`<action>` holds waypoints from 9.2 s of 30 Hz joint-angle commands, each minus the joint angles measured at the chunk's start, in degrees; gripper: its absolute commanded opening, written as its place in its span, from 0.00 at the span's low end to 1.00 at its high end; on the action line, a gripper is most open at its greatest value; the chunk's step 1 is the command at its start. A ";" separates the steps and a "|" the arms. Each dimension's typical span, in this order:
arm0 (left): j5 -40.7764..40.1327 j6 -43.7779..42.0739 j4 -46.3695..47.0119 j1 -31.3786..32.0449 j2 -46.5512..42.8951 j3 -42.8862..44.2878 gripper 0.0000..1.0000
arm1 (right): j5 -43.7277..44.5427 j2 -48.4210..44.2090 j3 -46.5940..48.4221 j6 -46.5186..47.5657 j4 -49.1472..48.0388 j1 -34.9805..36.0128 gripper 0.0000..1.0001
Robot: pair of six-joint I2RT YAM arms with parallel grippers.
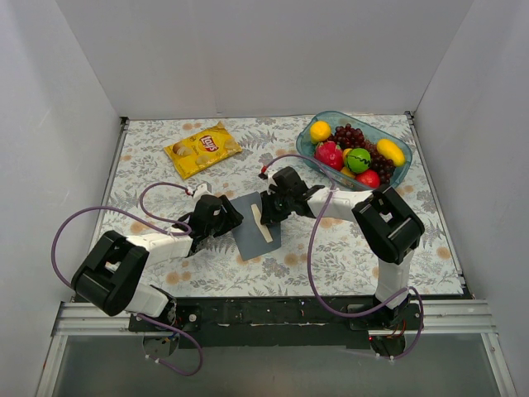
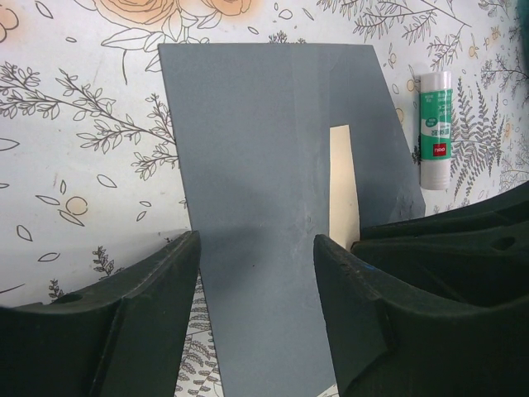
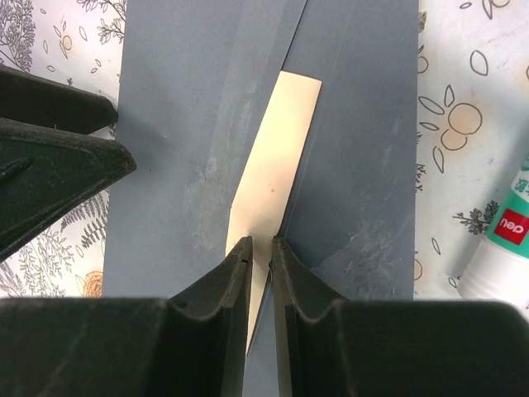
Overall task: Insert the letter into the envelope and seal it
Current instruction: Place the letter in the envelope, then pick up the solid glue from the center of the board.
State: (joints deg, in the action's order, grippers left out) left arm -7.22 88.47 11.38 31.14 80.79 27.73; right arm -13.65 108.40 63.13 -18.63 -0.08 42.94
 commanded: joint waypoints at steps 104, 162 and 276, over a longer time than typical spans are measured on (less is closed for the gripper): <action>-4.38 -2.42 -11.99 0.24 -8.81 -1.80 0.92 | 22.79 16.49 30.38 13.01 33.30 -3.65 0.45; 13.63 -15.08 -1.88 0.24 -18.75 10.15 0.98 | -15.61 -22.18 -12.77 -5.53 -24.27 -17.01 0.01; 13.91 -24.83 0.58 16.24 -3.71 23.60 0.09 | -19.84 -31.31 -22.08 -21.28 -33.15 -12.97 0.01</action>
State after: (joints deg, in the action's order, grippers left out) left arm 6.31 64.73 10.11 45.84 78.19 48.51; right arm -34.00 80.49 42.19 -42.98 -36.47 29.34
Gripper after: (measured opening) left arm 0.222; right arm 0.166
